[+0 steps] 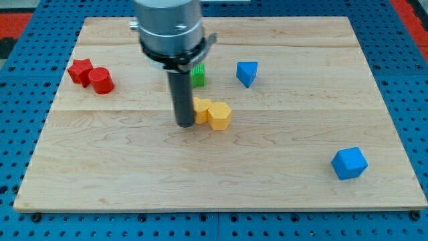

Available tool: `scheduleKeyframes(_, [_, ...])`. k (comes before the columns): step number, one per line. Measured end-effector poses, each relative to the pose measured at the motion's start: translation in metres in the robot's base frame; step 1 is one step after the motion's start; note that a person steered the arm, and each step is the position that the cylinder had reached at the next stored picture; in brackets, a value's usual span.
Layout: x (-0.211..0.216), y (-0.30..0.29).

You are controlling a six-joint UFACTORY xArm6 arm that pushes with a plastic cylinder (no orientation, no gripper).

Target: Separate the hexagon from the heart

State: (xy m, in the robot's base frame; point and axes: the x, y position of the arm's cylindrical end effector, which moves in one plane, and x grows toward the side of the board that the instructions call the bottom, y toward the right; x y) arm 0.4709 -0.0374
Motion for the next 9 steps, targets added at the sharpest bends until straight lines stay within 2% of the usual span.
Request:
scheduleKeyframes(2, [-0.001, 0.070])
scheduleKeyframes(4, [-0.032, 0.112])
scheduleKeyframes(5, [-0.012, 0.151])
scheduleKeyframes(6, [-0.004, 0.157])
scheduleKeyframes(8, [-0.016, 0.208])
scheduleKeyframes(9, [-0.019, 0.198])
